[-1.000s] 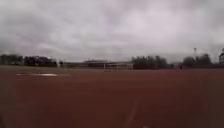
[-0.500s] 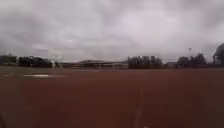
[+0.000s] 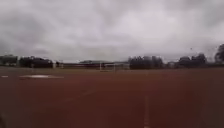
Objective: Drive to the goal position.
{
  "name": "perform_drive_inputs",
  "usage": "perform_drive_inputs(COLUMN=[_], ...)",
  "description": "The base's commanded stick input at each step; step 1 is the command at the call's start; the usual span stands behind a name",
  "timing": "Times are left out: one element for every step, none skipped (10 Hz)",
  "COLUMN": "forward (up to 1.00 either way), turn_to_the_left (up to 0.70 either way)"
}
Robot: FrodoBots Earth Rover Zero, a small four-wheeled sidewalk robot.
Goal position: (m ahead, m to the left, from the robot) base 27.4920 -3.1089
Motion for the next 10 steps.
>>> perform_drive_inputs(forward=[0.7, 0.7, 0.7, 0.7, 0.7, 0.7, 0.7, 0.7, 0.7, 0.7], turn_to_the_left=[0.0, 0.0, 0.0, 0.0, 0.0, 0.0, 0.0, -0.29, -0.33, -0.35])
